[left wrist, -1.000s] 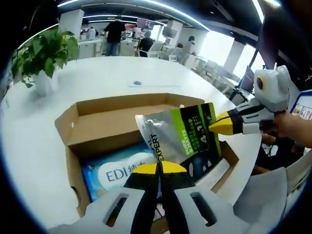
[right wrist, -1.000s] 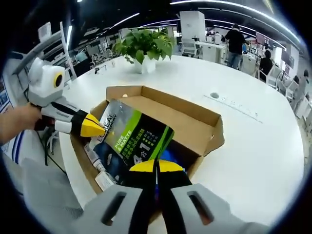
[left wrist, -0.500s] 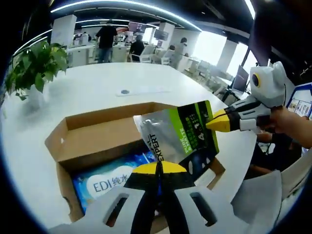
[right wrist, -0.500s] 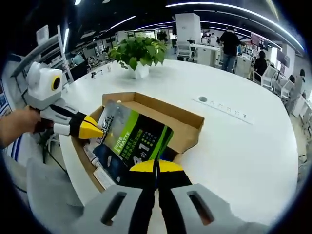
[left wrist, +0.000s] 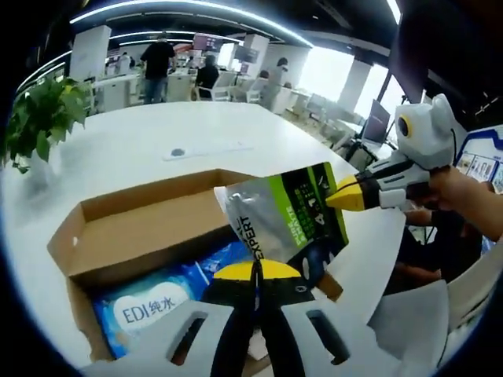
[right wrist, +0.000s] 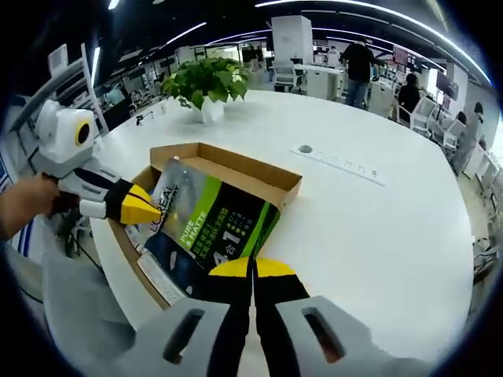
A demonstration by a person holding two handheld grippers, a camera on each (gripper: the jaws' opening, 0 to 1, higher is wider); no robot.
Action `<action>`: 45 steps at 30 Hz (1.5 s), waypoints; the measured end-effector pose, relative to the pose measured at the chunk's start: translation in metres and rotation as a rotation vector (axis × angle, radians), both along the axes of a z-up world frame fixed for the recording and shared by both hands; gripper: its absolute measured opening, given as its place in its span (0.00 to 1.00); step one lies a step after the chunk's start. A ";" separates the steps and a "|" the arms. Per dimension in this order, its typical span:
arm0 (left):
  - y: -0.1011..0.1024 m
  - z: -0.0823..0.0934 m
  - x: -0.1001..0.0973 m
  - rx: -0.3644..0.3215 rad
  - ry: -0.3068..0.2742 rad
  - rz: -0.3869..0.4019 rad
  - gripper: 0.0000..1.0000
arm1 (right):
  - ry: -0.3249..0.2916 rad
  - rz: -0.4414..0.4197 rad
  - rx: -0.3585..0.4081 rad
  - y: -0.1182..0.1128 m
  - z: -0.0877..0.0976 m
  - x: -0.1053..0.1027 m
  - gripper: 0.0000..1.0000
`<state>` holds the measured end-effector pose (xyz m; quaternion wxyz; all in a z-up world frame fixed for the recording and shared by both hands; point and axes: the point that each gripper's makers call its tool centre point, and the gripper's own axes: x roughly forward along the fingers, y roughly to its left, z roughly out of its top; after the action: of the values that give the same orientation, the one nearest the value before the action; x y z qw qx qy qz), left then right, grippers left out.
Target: Operate the shoe box by opening the lid, removing the specified soft item, and placing it in the target area until the item is outside and the box remains undamaged.
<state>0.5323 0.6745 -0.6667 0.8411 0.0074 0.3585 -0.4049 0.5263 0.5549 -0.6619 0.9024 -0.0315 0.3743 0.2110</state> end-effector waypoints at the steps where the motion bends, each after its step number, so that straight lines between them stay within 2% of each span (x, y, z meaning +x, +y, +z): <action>1: -0.004 0.000 -0.001 0.000 0.001 -0.007 0.00 | 0.001 -0.003 -0.001 -0.003 0.000 0.000 0.00; 28: -0.073 -0.003 -0.013 0.025 0.004 -0.128 0.00 | 0.042 -0.084 -0.032 -0.071 -0.004 -0.011 0.00; 45: -0.112 -0.015 -0.010 0.072 -0.003 -0.225 0.00 | 0.070 -0.134 -0.055 -0.109 -0.021 -0.012 0.00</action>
<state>0.5225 0.5621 -0.6817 0.7901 0.0785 0.3683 -0.4837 0.5142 0.4457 -0.6831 0.8997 -0.0238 0.4125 0.1409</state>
